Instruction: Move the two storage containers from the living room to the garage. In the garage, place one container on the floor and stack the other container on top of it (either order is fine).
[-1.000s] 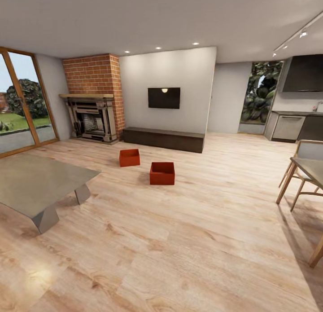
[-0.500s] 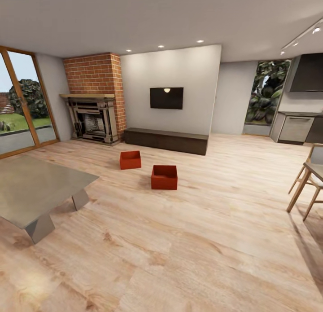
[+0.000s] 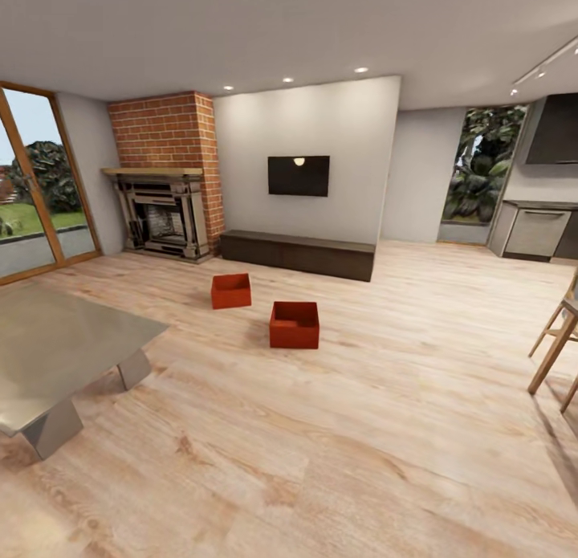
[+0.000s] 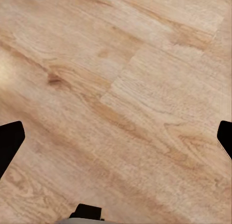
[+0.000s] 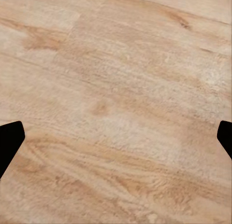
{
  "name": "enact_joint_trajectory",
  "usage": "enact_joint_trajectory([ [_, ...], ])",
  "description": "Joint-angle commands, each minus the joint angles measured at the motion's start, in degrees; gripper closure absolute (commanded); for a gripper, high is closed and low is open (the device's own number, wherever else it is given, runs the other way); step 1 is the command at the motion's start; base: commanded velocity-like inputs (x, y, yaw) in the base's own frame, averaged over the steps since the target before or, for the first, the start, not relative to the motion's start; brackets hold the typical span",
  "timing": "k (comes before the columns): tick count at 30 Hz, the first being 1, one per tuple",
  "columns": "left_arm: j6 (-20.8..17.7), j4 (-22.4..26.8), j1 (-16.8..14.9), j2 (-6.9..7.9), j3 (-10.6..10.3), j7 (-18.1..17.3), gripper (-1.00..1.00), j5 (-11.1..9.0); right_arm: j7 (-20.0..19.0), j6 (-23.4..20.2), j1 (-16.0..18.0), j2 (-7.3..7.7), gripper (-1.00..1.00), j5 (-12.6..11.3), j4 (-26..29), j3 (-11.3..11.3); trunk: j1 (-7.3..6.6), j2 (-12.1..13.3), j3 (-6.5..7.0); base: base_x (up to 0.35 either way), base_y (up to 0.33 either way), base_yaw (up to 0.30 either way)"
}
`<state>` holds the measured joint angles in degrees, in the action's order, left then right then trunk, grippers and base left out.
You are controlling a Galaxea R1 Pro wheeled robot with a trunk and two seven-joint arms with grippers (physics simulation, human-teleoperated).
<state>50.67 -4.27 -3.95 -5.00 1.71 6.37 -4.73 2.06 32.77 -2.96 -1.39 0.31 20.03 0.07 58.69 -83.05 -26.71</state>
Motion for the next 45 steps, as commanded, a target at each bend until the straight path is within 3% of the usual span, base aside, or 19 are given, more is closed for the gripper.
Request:
enact_joint_trajectory([
  [1,0.31,-0.21,-0.10,-0.01,0.13,-0.04,-1.00,-0.10,0.22,0.06,-0.03,-0.01,-1.00,0.05,0.09,0.02,0.04,-0.02,-0.05,0.330,0.000,0.000],
  [45,0.45,-0.21,-0.10,0.07,0.37,0.26,-1.00,-0.54,0.32,-0.07,-0.03,-0.01,-1.00,0.22,0.09,0.11,0.04,-0.02,-0.05,0.331,0.000,0.000],
])
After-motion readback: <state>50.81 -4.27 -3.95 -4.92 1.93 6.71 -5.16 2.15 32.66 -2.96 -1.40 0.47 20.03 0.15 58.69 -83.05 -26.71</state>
